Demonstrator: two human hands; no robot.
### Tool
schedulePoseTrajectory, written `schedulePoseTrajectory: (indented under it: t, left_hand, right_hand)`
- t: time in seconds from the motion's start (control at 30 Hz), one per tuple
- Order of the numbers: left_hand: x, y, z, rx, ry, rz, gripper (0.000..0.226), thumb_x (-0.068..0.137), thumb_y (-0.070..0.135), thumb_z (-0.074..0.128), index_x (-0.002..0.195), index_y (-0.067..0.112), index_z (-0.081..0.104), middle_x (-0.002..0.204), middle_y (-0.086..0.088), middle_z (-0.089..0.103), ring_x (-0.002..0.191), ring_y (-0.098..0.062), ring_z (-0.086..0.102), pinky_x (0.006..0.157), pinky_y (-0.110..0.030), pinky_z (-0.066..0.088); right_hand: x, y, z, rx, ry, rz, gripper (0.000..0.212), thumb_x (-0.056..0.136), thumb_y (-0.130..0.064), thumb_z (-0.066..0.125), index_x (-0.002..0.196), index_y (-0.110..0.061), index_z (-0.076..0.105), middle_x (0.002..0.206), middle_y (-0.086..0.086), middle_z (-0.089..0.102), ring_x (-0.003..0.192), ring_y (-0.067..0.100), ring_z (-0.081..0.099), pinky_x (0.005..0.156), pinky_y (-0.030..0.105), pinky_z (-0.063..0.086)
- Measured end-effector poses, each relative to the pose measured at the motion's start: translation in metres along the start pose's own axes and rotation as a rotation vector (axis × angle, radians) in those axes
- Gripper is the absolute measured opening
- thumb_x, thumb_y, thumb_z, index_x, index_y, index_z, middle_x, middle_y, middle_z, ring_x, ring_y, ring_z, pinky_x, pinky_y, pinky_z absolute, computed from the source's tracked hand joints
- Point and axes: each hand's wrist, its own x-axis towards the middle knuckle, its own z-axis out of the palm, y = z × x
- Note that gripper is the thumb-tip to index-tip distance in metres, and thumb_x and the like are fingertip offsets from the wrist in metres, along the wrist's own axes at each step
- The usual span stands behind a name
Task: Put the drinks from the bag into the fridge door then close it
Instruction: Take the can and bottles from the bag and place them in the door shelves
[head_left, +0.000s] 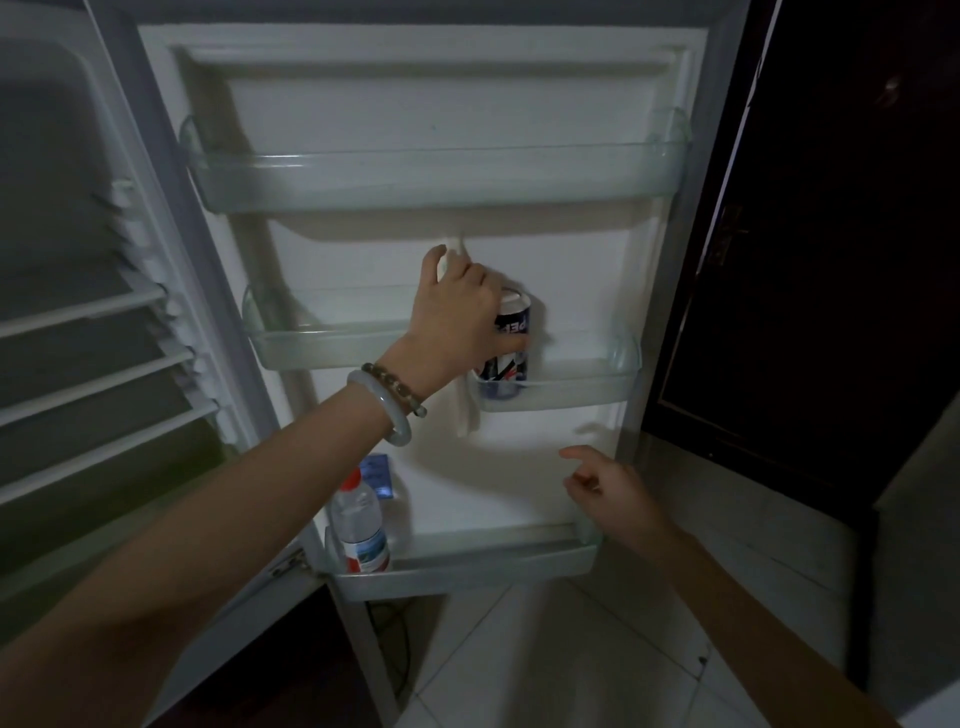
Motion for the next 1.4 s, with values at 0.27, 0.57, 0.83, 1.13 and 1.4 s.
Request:
schedulePoseTrajectory:
  t: [0.27,0.57,0.83,1.13,1.4]
  left_hand:
    - [-0.019,-0.007,-0.010,-0.183,0.108,-0.004,0.080,0.068,0.056,0.069,0.126,0.005,0.049,0.125,-0.013,0.055,0.121,-0.031,0.044,0.109,-0.047,0.014]
    - [-0.136,-0.027,-0.018,-0.194,0.275,0.043,0.057,0.083,0.048,0.060,0.119,0.004,0.057,0.117,-0.012,0.060,0.116,-0.030,0.049,0.097,-0.038,0.034]
    - [-0.297,-0.055,0.008,-0.020,-0.034,-0.292,0.060,0.081,0.047,0.061,0.122,0.004,0.055,0.124,-0.012,0.058,0.117,-0.028,0.049,0.099,-0.036,0.031]
    - [-0.475,-0.066,0.016,0.045,-0.322,-0.777,0.075,0.071,0.043,0.073,0.129,0.002,0.049,0.130,-0.016,0.054,0.121,-0.031,0.050,0.102,-0.043,0.036]
    - [-0.636,-0.076,0.038,-0.044,-0.552,-1.050,0.076,0.077,0.042,0.070,0.135,0.003,0.041,0.138,-0.018,0.047,0.126,-0.032,0.044,0.105,-0.045,0.032]
  right_hand:
    - [-0.001,-0.010,0.008,-0.020,-0.078,-0.041,0.031,0.087,-0.010,0.058,0.117,-0.014,0.059,0.069,0.003,0.061,0.067,0.017,0.059,0.072,0.030,0.048]
    - [-0.007,-0.048,0.054,-0.011,-0.288,-0.169,0.034,0.086,-0.009,0.057,0.120,-0.014,0.057,0.085,0.005,0.064,0.079,0.018,0.059,0.081,0.032,0.050]
    - [-0.029,-0.106,0.152,-0.007,-0.416,-0.574,0.039,0.082,-0.016,0.066,0.118,-0.009,0.056,0.118,0.011,0.060,0.105,0.028,0.057,0.085,0.036,0.048]
    - [-0.086,-0.159,0.255,-0.078,-0.646,-0.743,0.067,0.088,-0.030,0.060,0.143,-0.009,0.029,0.147,0.012,0.036,0.137,0.026,0.031,0.110,0.035,0.028]
    - [-0.161,-0.173,0.376,-0.114,-0.918,-0.688,0.064,0.090,-0.026,0.058,0.144,-0.007,0.028,0.150,0.014,0.032,0.139,0.028,0.028,0.112,0.037,0.027]
